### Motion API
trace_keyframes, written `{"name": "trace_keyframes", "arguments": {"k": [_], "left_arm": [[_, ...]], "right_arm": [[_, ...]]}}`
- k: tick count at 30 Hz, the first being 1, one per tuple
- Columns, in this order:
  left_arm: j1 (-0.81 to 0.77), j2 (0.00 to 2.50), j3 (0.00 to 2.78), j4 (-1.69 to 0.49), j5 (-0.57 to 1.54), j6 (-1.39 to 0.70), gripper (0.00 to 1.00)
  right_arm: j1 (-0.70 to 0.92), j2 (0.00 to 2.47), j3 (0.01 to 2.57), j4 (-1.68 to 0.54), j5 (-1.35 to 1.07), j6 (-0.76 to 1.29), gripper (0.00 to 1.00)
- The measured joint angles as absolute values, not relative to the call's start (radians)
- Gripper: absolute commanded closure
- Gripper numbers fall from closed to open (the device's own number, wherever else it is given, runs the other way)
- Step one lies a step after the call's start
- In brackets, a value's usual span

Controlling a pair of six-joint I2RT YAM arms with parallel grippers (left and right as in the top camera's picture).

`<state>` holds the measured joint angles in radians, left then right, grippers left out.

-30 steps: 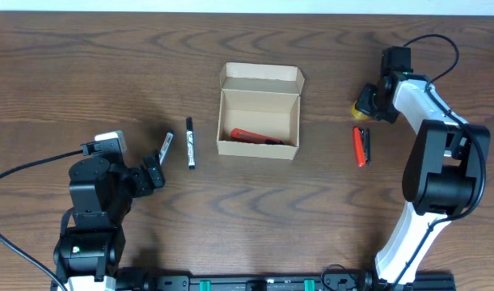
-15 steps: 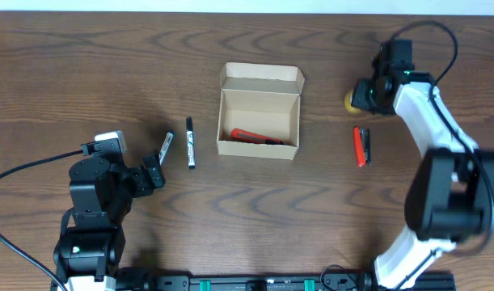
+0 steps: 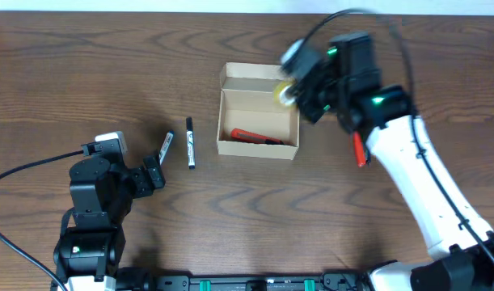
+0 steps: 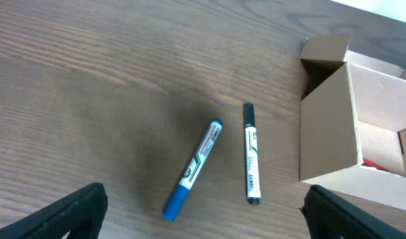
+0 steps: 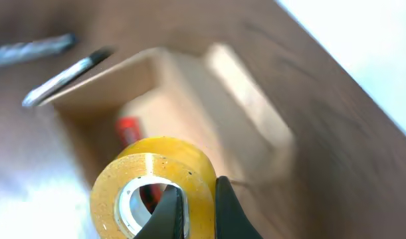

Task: Pack container
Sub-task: 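Carry the tape roll into the cardboard box and release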

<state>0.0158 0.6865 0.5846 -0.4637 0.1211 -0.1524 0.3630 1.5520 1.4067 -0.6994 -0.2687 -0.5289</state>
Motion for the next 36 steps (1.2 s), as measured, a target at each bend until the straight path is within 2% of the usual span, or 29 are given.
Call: {"name": "trace_keyframes", "arguments": {"k": [4, 9, 20, 35, 36], "left_arm": [[0.016, 0.686, 0.585, -0.465, 0.121, -0.152, 0.05], [0.016, 0.686, 0.585, -0.465, 0.121, -0.152, 0.05], [0.016, 0.686, 0.585, -0.466, 0.121, -0.152, 0.05], [0.016, 0.686, 0.585, -0.466, 0.121, -0.152, 0.05], [0.016, 0.686, 0.585, -0.466, 0.121, -0.152, 0.05]], "right_arm": [[0.463, 1.553, 1.407, -0.707, -0.253, -0.664, 0.99], [0.487, 1.58, 1.42, -0.742, -0.213, -0.726, 0.99], [0.487, 1.861, 1.622, -0.863, -0.165, -0.783, 0.99], [0.487, 2.114, 1.649, -0.854, -0.181, -0.777, 0.99], [0.487, 2.122, 1.649, -0.846, -0.184, -0.77, 0.94]]}}
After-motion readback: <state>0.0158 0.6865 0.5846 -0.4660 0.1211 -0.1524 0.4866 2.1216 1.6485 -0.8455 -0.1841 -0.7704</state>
